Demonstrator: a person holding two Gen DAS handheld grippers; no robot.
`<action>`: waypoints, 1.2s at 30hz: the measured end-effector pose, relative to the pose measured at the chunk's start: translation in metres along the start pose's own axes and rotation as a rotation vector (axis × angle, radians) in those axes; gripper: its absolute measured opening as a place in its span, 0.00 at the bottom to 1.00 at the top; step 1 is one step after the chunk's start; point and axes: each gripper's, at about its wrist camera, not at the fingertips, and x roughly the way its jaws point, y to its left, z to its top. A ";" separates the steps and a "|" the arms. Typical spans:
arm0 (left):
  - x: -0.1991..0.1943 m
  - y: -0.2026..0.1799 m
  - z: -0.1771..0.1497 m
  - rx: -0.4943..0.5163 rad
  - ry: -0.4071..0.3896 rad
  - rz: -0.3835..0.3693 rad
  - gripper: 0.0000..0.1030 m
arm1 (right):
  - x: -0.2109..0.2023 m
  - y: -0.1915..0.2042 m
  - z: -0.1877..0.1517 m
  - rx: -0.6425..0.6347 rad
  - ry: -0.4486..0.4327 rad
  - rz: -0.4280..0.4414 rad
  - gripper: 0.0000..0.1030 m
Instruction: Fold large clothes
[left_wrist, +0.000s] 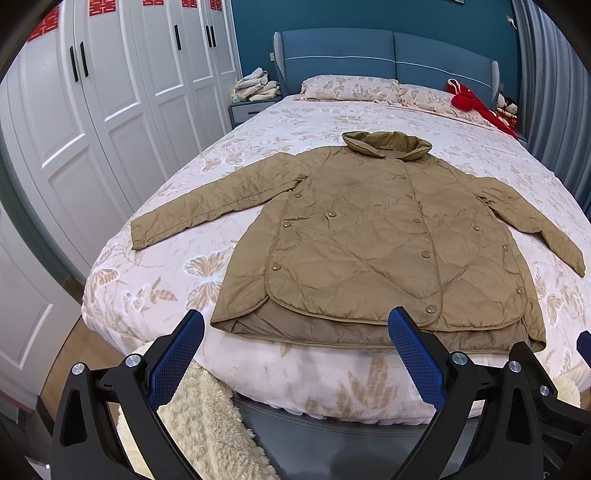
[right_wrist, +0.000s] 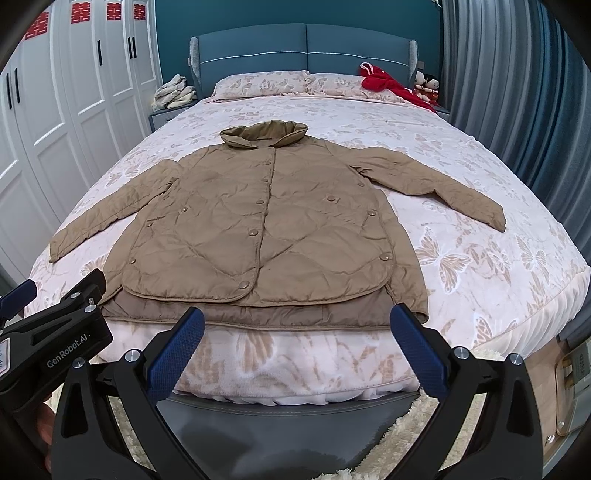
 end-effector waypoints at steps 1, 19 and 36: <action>0.000 -0.001 0.000 -0.001 0.000 0.000 0.95 | 0.000 0.000 0.000 0.001 0.000 0.000 0.95; 0.003 0.003 -0.001 -0.010 0.007 0.001 0.95 | 0.004 -0.001 0.000 0.013 0.011 0.015 0.95; 0.101 0.043 0.059 -0.138 0.090 0.063 0.95 | 0.131 -0.206 0.081 0.465 0.044 0.018 0.95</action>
